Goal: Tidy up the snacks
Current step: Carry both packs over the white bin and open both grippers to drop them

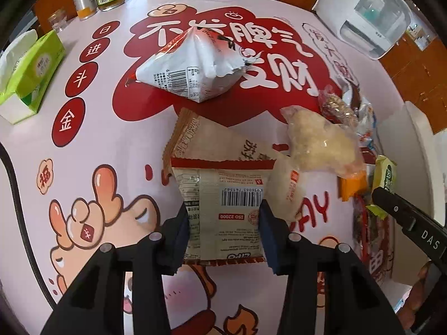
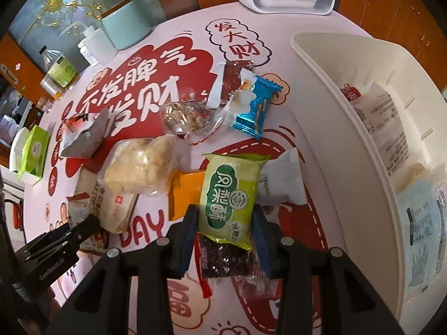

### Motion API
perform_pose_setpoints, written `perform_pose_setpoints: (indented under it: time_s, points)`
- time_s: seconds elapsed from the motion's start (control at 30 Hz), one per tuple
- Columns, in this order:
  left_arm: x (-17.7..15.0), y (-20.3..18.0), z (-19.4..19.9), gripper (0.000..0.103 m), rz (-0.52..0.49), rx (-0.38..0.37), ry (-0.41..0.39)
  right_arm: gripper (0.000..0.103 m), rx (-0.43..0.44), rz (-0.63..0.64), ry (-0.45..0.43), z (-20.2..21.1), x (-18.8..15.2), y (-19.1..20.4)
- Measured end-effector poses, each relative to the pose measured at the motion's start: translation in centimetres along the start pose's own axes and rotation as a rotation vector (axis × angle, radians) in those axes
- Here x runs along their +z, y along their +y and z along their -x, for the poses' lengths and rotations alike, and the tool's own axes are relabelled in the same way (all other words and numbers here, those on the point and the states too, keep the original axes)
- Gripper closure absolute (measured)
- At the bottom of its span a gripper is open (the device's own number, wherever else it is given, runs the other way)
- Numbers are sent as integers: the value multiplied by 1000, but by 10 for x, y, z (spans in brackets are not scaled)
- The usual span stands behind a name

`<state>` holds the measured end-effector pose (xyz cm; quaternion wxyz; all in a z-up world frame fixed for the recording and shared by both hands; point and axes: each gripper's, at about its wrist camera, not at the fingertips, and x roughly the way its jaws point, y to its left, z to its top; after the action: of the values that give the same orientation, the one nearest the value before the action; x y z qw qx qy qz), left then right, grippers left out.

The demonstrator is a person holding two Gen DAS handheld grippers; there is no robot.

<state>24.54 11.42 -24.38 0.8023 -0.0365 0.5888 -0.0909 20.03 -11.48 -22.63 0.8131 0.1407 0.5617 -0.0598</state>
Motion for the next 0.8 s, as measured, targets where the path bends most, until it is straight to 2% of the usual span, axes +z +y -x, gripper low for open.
perform_pose_setpoints:
  time_s: [0.17,0.27,0.5,0.8]
  points:
    - [-8,-1,23,59,14,-37,-35,65,17,15,-31,16,-6,1]
    - [-9,-11,47,59,-19,-22,-85,65,30,25,-51,29,-11,1]
    - [-9,-49,119,59,-113,-41,-241,65,55,62,-106,64,-23,5]
    - [-16,-111,191,59,-185,-138,-346,65,79,104,-240,131,-43,-12]
